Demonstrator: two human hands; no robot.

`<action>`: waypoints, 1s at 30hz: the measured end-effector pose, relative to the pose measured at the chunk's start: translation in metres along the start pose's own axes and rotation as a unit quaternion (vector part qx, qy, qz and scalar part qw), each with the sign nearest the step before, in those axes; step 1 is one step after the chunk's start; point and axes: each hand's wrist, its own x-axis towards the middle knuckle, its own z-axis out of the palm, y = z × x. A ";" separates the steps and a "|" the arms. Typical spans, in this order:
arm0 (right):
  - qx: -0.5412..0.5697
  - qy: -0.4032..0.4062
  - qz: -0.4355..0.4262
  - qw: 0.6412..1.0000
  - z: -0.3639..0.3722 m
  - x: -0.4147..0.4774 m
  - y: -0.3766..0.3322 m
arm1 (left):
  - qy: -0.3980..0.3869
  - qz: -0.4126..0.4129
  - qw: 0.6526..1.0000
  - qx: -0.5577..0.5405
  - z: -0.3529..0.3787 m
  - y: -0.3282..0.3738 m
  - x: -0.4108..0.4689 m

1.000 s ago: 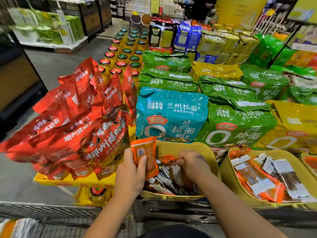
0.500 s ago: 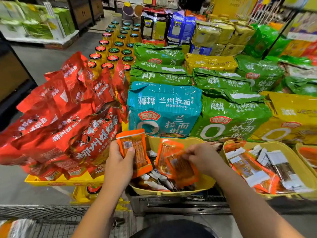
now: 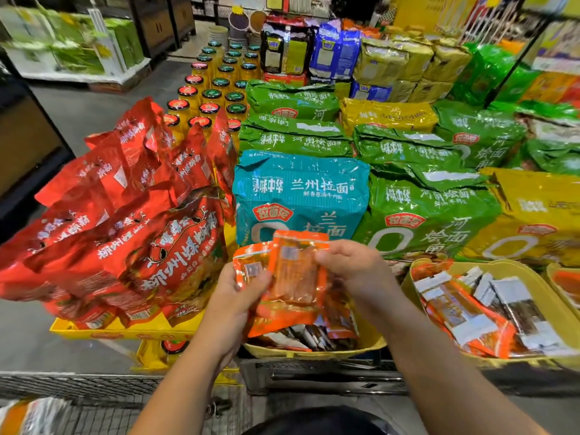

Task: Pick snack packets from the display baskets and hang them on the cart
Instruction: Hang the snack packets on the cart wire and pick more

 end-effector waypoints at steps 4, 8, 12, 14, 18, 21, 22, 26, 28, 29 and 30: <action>-0.068 -0.038 -0.038 0.996 0.031 0.005 0.004 | -0.001 0.025 0.997 0.068 -0.004 -0.001 0.001; -0.056 0.022 -0.007 0.998 0.009 0.012 0.014 | 0.033 0.030 0.999 0.024 -0.018 0.000 -0.001; -0.401 -0.006 0.129 0.907 -0.021 0.040 0.045 | 0.066 0.022 0.997 -0.023 -0.029 0.000 -0.004; -0.549 -0.118 0.224 0.796 -0.013 0.049 0.060 | 0.074 0.015 0.997 -0.035 -0.032 0.000 -0.006; -0.615 -0.217 0.278 0.705 0.012 0.056 0.076 | 0.075 0.014 0.996 -0.040 -0.035 0.005 -0.013; -0.597 -0.232 0.269 0.719 0.013 0.053 0.072 | 0.096 0.034 0.995 -0.017 -0.043 0.011 -0.017; -0.590 -0.230 0.260 0.729 0.011 0.050 0.067 | 0.104 0.035 0.994 -0.011 -0.048 0.012 -0.017; -0.557 -0.190 0.264 0.764 0.003 0.049 0.062 | 0.121 0.034 0.992 -0.013 -0.060 0.011 -0.014; -0.543 -0.159 0.268 0.780 0.004 0.049 0.065 | 0.120 0.031 0.992 -0.025 -0.059 0.010 -0.013; -0.531 -0.154 0.270 0.788 0.004 0.050 0.066 | 0.118 0.029 0.992 -0.032 -0.058 0.008 -0.012; -0.514 -0.148 0.268 0.801 0.004 0.050 0.066 | 0.114 0.028 0.992 -0.035 -0.057 0.007 -0.012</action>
